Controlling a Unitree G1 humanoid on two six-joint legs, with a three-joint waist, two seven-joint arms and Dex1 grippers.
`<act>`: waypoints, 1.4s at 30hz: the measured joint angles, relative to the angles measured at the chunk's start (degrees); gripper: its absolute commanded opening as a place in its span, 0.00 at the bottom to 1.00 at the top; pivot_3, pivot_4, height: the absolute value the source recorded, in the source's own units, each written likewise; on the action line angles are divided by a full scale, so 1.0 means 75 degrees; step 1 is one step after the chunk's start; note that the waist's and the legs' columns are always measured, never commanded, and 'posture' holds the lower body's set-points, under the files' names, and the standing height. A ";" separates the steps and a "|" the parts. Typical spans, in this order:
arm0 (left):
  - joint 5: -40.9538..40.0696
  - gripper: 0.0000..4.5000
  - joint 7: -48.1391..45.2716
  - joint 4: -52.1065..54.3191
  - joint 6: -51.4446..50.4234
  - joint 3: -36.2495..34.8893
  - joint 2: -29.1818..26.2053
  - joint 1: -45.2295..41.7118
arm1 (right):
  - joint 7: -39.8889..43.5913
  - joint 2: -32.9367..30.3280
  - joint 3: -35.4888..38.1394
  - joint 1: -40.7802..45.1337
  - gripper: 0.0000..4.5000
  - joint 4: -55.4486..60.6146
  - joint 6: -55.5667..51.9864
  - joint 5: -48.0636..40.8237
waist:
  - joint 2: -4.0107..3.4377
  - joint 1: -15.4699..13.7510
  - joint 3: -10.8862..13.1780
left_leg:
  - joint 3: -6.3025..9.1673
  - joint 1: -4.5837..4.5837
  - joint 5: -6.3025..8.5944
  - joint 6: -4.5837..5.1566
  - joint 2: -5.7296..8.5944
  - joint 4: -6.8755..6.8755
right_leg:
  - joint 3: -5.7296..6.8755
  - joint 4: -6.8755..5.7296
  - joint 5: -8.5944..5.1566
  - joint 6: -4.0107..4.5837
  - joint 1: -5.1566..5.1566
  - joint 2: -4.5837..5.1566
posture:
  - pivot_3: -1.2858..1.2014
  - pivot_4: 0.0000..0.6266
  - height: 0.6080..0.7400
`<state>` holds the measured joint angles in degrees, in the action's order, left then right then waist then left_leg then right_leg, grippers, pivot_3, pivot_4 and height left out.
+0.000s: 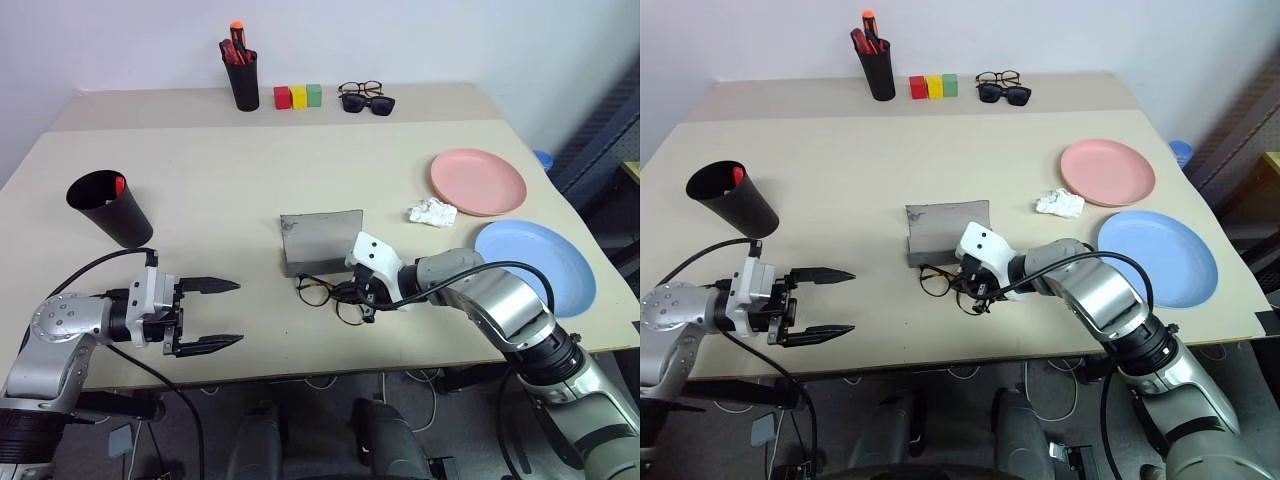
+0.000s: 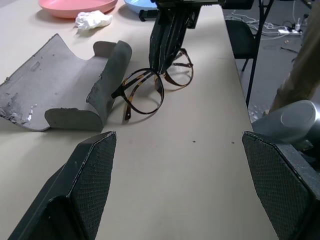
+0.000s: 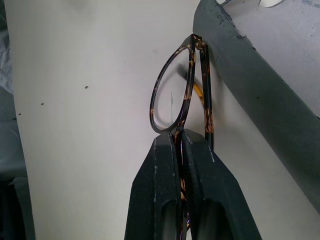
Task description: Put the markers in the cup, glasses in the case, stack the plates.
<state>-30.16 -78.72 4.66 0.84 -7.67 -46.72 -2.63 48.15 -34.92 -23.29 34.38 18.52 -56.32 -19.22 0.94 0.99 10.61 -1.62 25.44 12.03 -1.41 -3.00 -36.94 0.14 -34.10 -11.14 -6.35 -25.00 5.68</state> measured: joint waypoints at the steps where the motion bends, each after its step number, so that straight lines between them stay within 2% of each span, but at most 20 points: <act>1: 0.0003 0.91 0.0004 0.0000 0.0004 0.0000 0.0010 0.0000 | 0.0000 0.0000 0.0000 0.0000 0.01 0.0000 0.0001 0.0000 | 0.0000 0.0000 0.0000 | 0.0000 0.0000 0.0000 -0.0001 0.0000 0.0000 | 0.0000 0.0000 0.0000 0.0000 -0.0001 0.0000 | 0.52 0.24 1.00; 6: 0.0041 0.91 0.0037 -0.0001 0.0058 0.0000 0.0079 -0.0010 | 0.0105 -0.0079 0.0076 -0.0012 0.01 0.0074 -0.0089 -0.0120 | -0.0001 -0.0001 0.0000 | -0.0002 0.0001 0.0002 -0.0003 0.0000 0.0001 | 0.0000 0.0001 0.0000 0.0001 -0.0025 0.0001 | 0.52 0.24 1.00; 12: 0.0112 0.91 0.0106 -0.0026 0.0109 0.0003 0.0182 -0.0019 | 0.1059 -0.0721 0.0863 -0.0168 0.01 0.0787 -0.0431 -0.1256 | -0.0002 -0.0032 0.0003 | -0.0006 0.0018 0.0000 -0.0001 0.0000 0.0000 | -0.0001 0.0002 0.0000 0.0001 -0.0016 0.0005 | 0.52 0.24 1.00; 15: 0.0121 0.91 0.0130 -0.0042 0.0114 0.0010 0.0257 -0.0032 | 0.1225 -0.0625 0.1100 0.0149 0.01 0.0579 0.0080 -0.1354 | -0.0003 0.0028 0.0003 | -0.0011 0.0014 0.0000 0.0000 -0.0002 0.0003 | -0.0001 -0.0002 0.0001 0.0003 -0.0022 0.0004 | 0.52 0.24 1.00; 23: 0.0128 0.91 0.0228 -0.0059 0.0114 0.0003 0.0310 -0.0020 | 0.1052 0.0498 0.0917 0.1888 0.01 -0.2779 0.3840 0.0490 | -0.0006 -0.0016 0.0005 | -0.0024 0.0022 -0.0002 0.0003 -0.0002 0.0011 | 0.0000 0.0001 0.0003 0.0004 -0.0029 0.0001 | 0.52 0.24 1.00; 28: 0.0128 0.91 0.0442 0.0155 0.0114 -0.0027 0.0323 0.0237 | 0.1408 0.0728 0.0514 0.2282 0.01 -0.4387 0.5202 0.1376 | -0.0009 0.0005 0.0007 | -0.0027 0.0019 -0.0003 0.0003 -0.0003 0.0011 | 0.0000 -0.0006 0.0004 0.0004 -0.0030 0.0001 | 0.52 0.24 1.00; 34: 0.0126 0.91 0.0690 0.0439 0.0112 -0.0133 0.0321 0.0558 | 0.1893 0.0781 0.0236 0.2334 0.01 -0.5153 0.5847 0.1955 | -0.0015 0.0018 0.0011 | -0.0027 0.0016 -0.0003 0.0003 -0.0004 0.0012 | 0.0000 -0.0010 0.0004 0.0004 -0.0031 0.0000 | 0.52 0.24 1.00; 42: 0.0126 0.91 0.0828 0.0543 0.0110 -0.0312 0.0308 0.0683 | 0.2695 0.0751 0.0180 0.2336 0.01 -0.5119 0.5353 0.2121 | -0.0022 0.0010 0.0014 | -0.0026 0.0015 -0.0003 0.0001 -0.0004 0.0012 | 0.0000 -0.0011 0.0004 0.0004 -0.0032 0.0001 | 0.52 0.24 1.00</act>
<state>-29.22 -72.51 8.73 1.67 -10.01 -44.42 2.49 68.36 -29.29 -21.93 51.90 -19.87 -16.17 -3.31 0.78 1.06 10.72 -1.82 25.56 12.01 -1.40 -3.03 -36.85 0.14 -34.18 -11.11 -6.32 -25.24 5.68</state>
